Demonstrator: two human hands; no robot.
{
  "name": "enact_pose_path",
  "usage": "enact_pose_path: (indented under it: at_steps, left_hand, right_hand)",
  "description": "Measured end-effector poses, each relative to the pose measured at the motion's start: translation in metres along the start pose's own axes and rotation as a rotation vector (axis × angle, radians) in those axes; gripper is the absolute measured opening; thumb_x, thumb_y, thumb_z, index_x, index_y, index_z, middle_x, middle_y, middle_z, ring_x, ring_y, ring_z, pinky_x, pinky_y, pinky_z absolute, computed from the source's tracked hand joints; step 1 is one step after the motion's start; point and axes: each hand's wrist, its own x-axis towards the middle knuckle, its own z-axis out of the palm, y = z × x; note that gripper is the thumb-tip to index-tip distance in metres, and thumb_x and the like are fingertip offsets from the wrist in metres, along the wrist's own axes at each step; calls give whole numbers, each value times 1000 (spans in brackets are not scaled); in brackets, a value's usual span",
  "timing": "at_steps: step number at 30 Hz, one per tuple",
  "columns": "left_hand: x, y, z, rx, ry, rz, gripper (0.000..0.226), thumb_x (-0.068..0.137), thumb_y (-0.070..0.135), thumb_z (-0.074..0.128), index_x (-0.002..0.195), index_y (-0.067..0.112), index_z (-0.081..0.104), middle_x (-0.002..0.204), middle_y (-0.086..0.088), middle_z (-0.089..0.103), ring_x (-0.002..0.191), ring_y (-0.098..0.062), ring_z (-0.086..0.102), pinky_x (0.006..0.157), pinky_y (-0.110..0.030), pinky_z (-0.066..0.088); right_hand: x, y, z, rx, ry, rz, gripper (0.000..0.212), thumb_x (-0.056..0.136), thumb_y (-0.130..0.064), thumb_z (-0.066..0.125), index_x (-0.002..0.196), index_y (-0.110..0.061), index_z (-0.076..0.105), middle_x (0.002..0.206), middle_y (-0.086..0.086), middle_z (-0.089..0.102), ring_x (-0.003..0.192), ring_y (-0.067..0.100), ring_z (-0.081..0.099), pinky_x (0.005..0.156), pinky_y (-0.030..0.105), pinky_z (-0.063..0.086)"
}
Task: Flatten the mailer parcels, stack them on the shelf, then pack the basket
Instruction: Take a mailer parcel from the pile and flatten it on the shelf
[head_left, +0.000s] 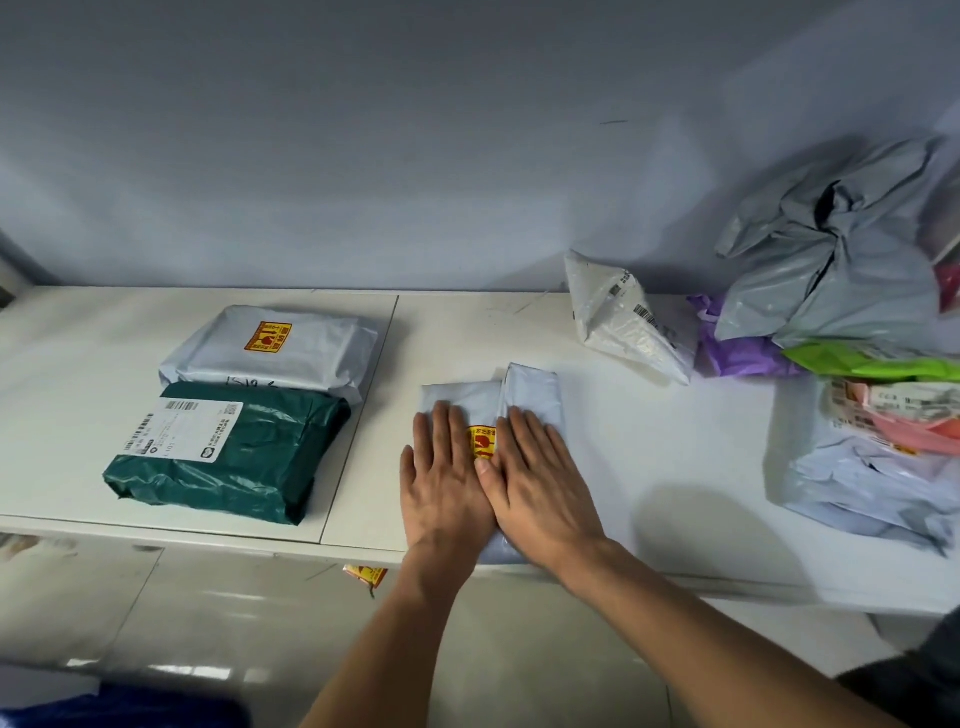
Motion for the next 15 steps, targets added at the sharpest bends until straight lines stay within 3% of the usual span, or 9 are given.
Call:
enact_pose_path:
  at_steps: [6,9,12,14,15]
  left_hand:
    - [1,-3,1,44,-26,16,80,79,51,-17,152,18,-18,160,-2,-23,147,-24,-21,122,-40,0]
    - [1,-1,-2,25,-35,16,78,78,54,-14,151,28,-22,160,0,-24,147,-23,-23,121,-46,-3]
    - [0,1,-5,27,-57,26,81,72,56,-9,149,35,-24,159,1,-27,146,-24,-26,119,-51,-5]
    - [-1,1,-7,35,-67,27,83,71,57,-8,149,36,-24,159,1,-28,145,-25,-28,118,-54,-5]
    - [-1,2,-6,32,-70,25,83,70,57,-7,149,37,-23,159,2,-28,145,-25,-28,118,-55,-5]
  right_hand:
    - [2,0,7,1,21,-9,76,100,-50,3,142,-6,47,147,11,46,140,22,39,115,37,16]
    - [8,2,3,-42,79,-57,67,96,-52,22,134,-8,56,138,10,56,131,25,49,111,40,33]
    - [22,1,-8,-75,85,-82,69,95,-58,23,129,-9,58,125,11,59,114,29,55,97,41,45]
    - [31,-2,-12,-94,33,-118,81,95,-62,6,139,-8,49,140,18,48,130,34,44,111,44,34]
    - [33,-1,-12,-95,10,-154,91,91,-65,-7,145,-10,40,152,19,33,142,34,29,119,45,20]
